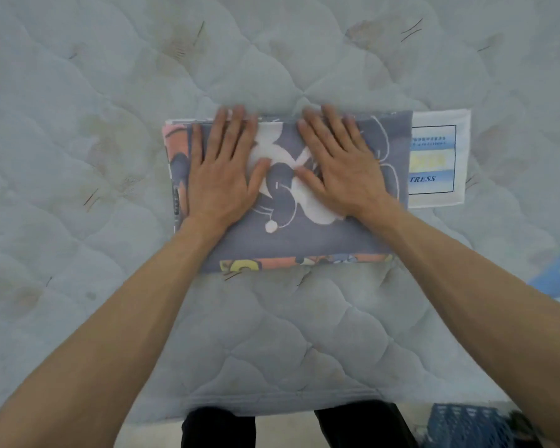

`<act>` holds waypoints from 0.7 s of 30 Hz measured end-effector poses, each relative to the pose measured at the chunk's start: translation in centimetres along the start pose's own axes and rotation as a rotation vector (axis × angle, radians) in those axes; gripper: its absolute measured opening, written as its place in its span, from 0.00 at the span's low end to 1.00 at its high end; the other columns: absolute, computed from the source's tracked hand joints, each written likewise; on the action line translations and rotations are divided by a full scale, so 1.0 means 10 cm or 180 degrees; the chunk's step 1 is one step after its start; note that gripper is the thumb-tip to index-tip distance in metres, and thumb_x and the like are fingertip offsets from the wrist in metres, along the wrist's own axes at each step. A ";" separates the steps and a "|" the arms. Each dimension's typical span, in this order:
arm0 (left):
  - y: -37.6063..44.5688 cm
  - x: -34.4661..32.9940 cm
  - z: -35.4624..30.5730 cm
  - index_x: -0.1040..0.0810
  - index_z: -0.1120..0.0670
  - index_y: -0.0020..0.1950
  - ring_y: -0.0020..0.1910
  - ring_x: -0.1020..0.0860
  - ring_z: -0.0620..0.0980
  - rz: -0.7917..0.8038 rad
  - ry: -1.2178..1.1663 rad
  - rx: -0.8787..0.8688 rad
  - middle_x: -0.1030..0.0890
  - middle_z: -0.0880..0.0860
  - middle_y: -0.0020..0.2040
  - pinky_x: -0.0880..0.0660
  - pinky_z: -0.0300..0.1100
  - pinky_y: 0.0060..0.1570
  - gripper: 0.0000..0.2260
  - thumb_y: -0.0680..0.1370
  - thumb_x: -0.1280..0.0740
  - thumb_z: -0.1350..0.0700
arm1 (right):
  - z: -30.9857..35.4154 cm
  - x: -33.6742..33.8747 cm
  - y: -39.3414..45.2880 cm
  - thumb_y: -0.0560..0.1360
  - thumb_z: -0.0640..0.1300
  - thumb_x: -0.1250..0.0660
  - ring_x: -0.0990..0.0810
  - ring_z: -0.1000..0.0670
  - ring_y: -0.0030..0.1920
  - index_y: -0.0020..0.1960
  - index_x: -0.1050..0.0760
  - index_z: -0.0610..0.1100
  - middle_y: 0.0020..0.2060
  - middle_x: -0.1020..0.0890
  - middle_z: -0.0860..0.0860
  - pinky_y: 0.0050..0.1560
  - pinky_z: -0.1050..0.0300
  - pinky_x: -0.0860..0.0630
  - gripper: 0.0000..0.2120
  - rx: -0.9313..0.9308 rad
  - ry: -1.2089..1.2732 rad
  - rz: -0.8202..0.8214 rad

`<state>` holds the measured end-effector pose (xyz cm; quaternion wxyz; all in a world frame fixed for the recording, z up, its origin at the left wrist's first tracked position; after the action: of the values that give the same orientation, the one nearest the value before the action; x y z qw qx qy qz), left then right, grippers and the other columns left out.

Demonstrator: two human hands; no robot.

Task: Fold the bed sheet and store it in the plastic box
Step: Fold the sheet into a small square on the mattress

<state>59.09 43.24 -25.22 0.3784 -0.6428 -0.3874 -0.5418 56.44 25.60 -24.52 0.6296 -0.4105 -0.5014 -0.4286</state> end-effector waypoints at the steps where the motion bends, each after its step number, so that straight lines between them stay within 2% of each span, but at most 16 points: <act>1: 0.06 0.00 0.14 0.44 0.52 0.84 0.83 0.46 0.53 -0.0069 0.0031 0.0118 0.43 0.51 0.84 0.50 0.59 0.81 0.30 0.85 0.51 0.38 | -0.19 -0.02 0.03 0.83 0.62 0.49 0.48 0.43 0.80 0.81 0.45 0.42 0.80 0.43 0.46 0.80 0.44 0.53 0.33 -0.0240 0.0031 0.0010; 5: 0.05 0.03 0.50 0.42 0.56 0.83 0.83 0.44 0.54 -0.0027 -0.0021 0.0582 0.41 0.54 0.83 0.48 0.57 0.81 0.31 0.86 0.54 0.39 | -0.79 0.04 -0.14 0.83 0.63 0.55 0.51 0.44 0.81 0.81 0.49 0.43 0.81 0.47 0.47 0.79 0.41 0.56 0.34 -0.1462 -0.0001 0.0087; 8: -0.06 0.07 0.77 0.47 0.59 0.84 0.84 0.49 0.56 0.0121 -0.0149 0.0937 0.46 0.56 0.84 0.52 0.61 0.81 0.34 0.85 0.56 0.37 | -1.01 0.10 -0.39 0.83 0.62 0.52 0.53 0.44 0.81 0.82 0.52 0.43 0.81 0.50 0.48 0.79 0.42 0.55 0.34 -0.2217 0.0668 0.0074; 10: -0.17 0.17 0.79 0.50 0.61 0.83 0.84 0.51 0.58 0.0070 0.0295 0.0997 0.49 0.59 0.84 0.54 0.65 0.80 0.34 0.86 0.53 0.38 | -1.01 0.17 -0.52 0.83 0.60 0.47 0.51 0.45 0.81 0.82 0.53 0.42 0.81 0.49 0.46 0.79 0.44 0.53 0.35 -0.2349 0.1142 -0.0019; 13: -0.43 0.24 0.31 0.48 0.63 0.82 0.83 0.50 0.61 -0.0156 0.0361 0.0938 0.49 0.63 0.83 0.52 0.67 0.78 0.33 0.85 0.50 0.42 | -0.94 0.27 -0.83 0.82 0.54 0.40 0.38 0.45 0.76 0.82 0.51 0.44 0.78 0.37 0.47 0.75 0.46 0.39 0.35 -0.2622 0.1784 -0.0187; 15: -0.58 0.11 -0.33 0.45 0.61 0.82 0.83 0.48 0.59 -0.0040 -0.0079 0.0556 0.46 0.62 0.83 0.51 0.66 0.78 0.33 0.85 0.50 0.40 | -0.90 0.31 -1.10 0.79 0.52 0.35 0.27 0.50 0.66 0.81 0.48 0.48 0.68 0.26 0.53 0.64 0.51 0.29 0.35 -0.3025 0.2122 -0.0300; 17: -0.54 -0.01 -0.79 0.43 0.56 0.83 0.83 0.48 0.57 0.0028 -0.0298 0.0318 0.46 0.59 0.84 0.51 0.67 0.78 0.32 0.85 0.53 0.38 | -0.83 0.28 -1.35 0.77 0.54 0.32 0.22 0.57 0.52 0.77 0.41 0.53 0.56 0.24 0.62 0.53 0.57 0.28 0.32 -0.3507 0.2400 -0.0327; 18: -0.43 -0.06 -0.86 0.42 0.54 0.83 0.83 0.48 0.56 -0.0006 -0.0298 0.0368 0.45 0.57 0.84 0.51 0.67 0.78 0.31 0.85 0.53 0.37 | -0.81 0.23 -1.44 0.75 0.55 0.31 0.21 0.60 0.49 0.72 0.35 0.56 0.52 0.24 0.65 0.49 0.58 0.27 0.28 -0.3672 0.2538 -0.0293; 20: -0.15 -0.13 -0.85 0.42 0.52 0.83 0.83 0.46 0.56 -0.0143 -0.0223 0.0591 0.44 0.57 0.84 0.51 0.68 0.78 0.30 0.85 0.51 0.38 | -0.77 0.12 -1.53 0.72 0.54 0.28 0.19 0.59 0.49 0.62 0.30 0.57 0.49 0.21 0.66 0.47 0.58 0.24 0.21 -0.3820 0.2931 -0.0179; 21: -0.06 -0.15 -0.82 0.42 0.52 0.83 0.83 0.46 0.56 -0.0219 -0.0161 0.0657 0.44 0.56 0.84 0.51 0.68 0.78 0.29 0.85 0.51 0.38 | -0.77 0.08 -1.54 0.71 0.53 0.26 0.18 0.57 0.50 0.62 0.29 0.55 0.50 0.19 0.63 0.47 0.58 0.23 0.22 -0.3895 0.3203 -0.0122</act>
<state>55.12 35.91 -25.59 0.4138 -0.6002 -0.4724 -0.4953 44.07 13.71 -23.62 0.4358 -0.4320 0.1611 -0.7730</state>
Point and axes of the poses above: each hand's wrist, its own y-axis towards the middle knuckle, its own x-axis out of the back of the hand, z = x × y, the point moved 9 cm from there along y, towards the middle knuckle
